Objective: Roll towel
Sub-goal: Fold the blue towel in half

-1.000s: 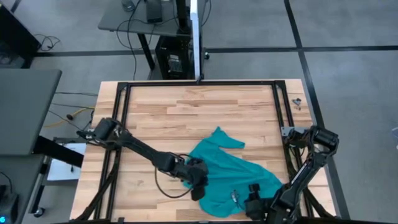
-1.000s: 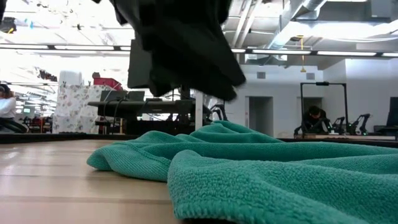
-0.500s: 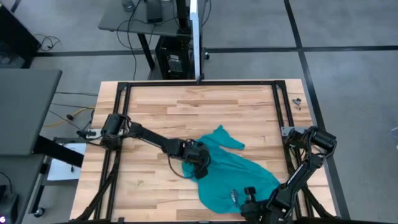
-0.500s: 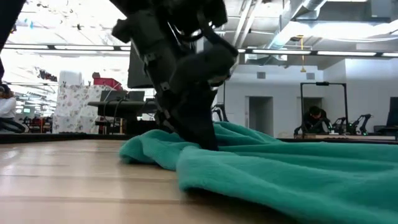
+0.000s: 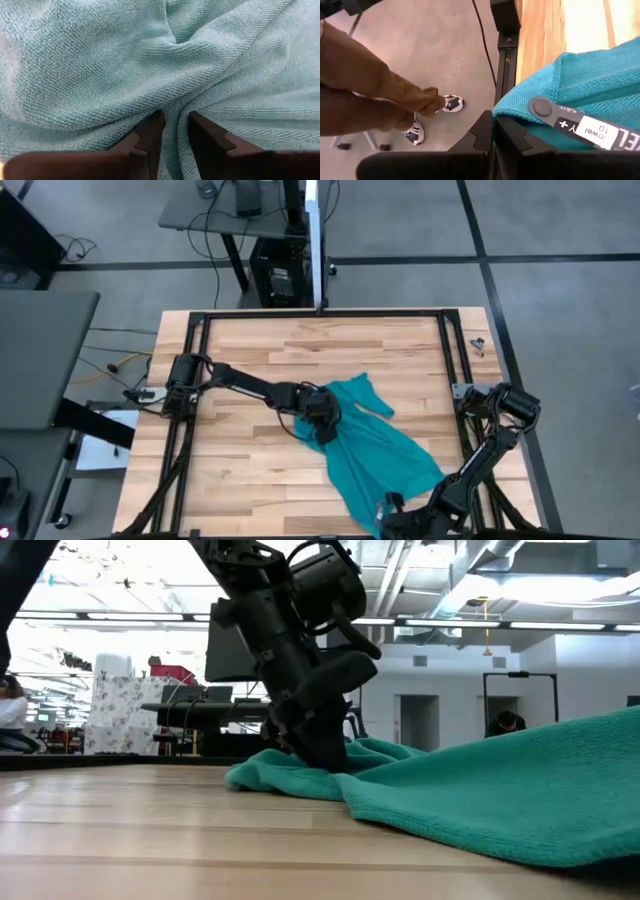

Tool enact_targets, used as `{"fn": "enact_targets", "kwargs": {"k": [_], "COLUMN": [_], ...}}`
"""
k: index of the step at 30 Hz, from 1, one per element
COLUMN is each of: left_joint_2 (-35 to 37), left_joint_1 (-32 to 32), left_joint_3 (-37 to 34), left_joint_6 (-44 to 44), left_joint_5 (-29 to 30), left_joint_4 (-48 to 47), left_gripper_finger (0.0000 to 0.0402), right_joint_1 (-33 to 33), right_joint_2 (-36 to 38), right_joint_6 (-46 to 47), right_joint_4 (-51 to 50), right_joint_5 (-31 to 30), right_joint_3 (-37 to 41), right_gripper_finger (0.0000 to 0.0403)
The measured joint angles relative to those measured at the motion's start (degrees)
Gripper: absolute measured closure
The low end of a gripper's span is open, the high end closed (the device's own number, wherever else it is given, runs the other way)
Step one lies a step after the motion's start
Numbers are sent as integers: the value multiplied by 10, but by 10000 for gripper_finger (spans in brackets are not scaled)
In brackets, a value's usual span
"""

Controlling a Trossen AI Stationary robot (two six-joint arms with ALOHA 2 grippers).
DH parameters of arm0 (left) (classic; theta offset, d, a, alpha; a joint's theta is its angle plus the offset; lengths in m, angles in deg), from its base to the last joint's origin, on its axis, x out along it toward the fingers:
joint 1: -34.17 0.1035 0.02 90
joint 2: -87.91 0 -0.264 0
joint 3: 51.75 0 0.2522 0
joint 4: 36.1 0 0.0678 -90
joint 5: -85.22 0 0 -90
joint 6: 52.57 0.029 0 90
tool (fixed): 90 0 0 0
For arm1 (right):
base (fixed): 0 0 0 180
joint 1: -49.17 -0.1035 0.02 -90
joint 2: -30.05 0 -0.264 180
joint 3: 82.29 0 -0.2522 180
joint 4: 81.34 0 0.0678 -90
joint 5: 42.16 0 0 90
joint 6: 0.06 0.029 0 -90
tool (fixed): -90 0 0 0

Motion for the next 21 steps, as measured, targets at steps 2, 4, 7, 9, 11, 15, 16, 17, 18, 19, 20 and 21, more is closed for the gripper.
{"fn": "enact_targets", "kwargs": {"k": [2,4,7,9,11,15,16,17,18,19,20,21], "left_joint_2": [0,3,7,13,22,50,57,63,68,72,75,79], "left_joint_1": [0,0,0,0,0,-2,-2,-3,-4,-5,-5,-5], "left_joint_3": [-1,-1,-2,-2,-2,-2,-2,-2,-2,-2,-2,-2], "left_joint_6": [2,4,4,7,14,15,16,19,23,26,29,31], "left_joint_5": [0,-3,-4,-5,-6,-11,-16,-21,-26,-28,-29,-35], "left_joint_4": [3,5,5,2,0,-1,-1,0,0,0,-1,-5], "left_gripper_finger": [322,322,322,322,322,322,322,322,322,322,322,322], "right_joint_1": [9,20,36,41,42,49,52,57,61,66,71,76], "right_joint_2": [0,0,0,1,9,45,54,62,67,70,73,75], "right_joint_6": [32,48,41,17,-11,-35,-39,-47,-59,-70,-82,-92], "right_joint_4": [6,29,75,87,77,19,4,-5,-11,-15,-23,-37], "right_joint_5": [4,12,54,88,113,127,127,126,125,125,125,125], "right_joint_3": [0,0,0,0,0,0,0,0,0,0,0,0], "right_gripper_finger": [387,368,328,299,272,225,216,208,201,196,190,186]}}
